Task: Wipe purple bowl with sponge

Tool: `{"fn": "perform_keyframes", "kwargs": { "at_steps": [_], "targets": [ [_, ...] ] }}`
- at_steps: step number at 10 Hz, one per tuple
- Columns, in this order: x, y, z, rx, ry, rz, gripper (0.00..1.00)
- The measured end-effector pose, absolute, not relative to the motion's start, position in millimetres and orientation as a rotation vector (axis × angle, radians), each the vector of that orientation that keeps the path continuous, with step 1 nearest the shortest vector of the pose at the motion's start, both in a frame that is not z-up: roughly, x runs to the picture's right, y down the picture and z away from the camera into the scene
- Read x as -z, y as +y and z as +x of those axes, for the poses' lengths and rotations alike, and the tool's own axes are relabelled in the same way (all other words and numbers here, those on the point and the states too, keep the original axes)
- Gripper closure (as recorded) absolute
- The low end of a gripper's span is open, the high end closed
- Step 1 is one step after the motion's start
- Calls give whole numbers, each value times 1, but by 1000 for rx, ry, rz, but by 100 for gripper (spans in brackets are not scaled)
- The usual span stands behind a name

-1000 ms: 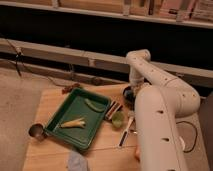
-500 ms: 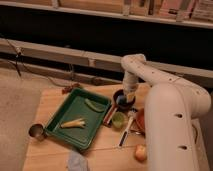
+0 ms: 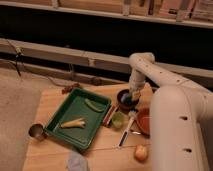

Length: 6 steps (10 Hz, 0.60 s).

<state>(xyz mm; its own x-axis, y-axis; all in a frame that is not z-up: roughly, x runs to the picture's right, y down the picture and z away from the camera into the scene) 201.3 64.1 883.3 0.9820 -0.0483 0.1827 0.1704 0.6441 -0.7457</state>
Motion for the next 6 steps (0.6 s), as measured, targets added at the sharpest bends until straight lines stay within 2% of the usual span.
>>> {"fn": "perform_keyframes", "kwargs": {
  "at_steps": [6],
  "targets": [
    [-887, 47, 195, 67, -153, -816, 100]
  ]
}}
